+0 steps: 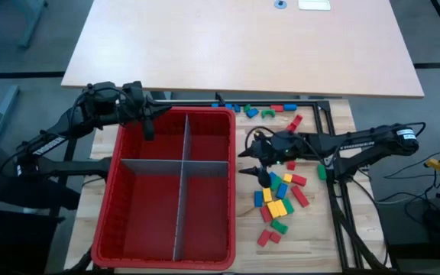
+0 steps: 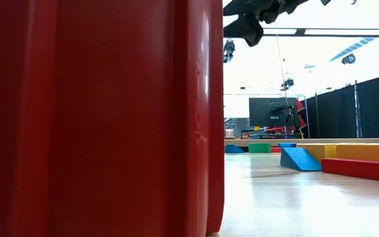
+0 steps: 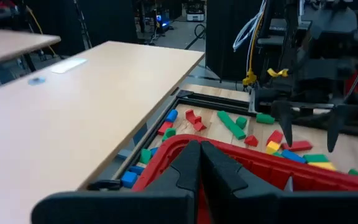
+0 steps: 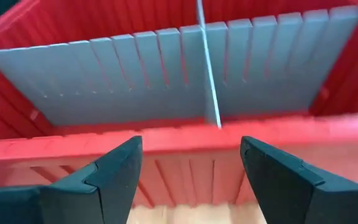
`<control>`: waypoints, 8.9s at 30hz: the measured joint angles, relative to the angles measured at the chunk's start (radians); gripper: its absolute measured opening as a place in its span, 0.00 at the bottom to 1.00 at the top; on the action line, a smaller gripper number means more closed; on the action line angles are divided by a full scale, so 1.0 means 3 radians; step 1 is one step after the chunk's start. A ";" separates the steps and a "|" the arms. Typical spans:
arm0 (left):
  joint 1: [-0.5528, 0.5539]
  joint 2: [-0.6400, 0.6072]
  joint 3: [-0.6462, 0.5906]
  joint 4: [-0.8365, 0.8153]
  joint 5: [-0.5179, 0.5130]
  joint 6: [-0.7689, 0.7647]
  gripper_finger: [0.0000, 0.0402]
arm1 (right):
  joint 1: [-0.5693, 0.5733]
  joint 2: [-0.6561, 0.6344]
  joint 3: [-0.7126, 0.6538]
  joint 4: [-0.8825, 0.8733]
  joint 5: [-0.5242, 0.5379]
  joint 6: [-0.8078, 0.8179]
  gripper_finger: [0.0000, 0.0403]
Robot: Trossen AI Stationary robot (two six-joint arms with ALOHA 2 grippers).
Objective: Sort blocks
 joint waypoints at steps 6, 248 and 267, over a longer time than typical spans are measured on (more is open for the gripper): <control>-0.0163 0.0029 -0.0004 0.0020 -0.0026 -0.0495 0.00 | 0.0014 0.0000 0.0041 -0.0006 -0.0053 -0.0626 0.65; -0.0453 0.0169 0.0019 -0.0172 0.0361 0.0816 0.32 | -0.0420 0.1174 0.1992 -0.2238 0.1812 -0.0632 0.59; -0.0454 0.0165 0.0019 -0.0194 0.0361 0.0823 0.33 | -0.0709 0.0578 0.1064 -0.2534 0.0967 0.0004 0.54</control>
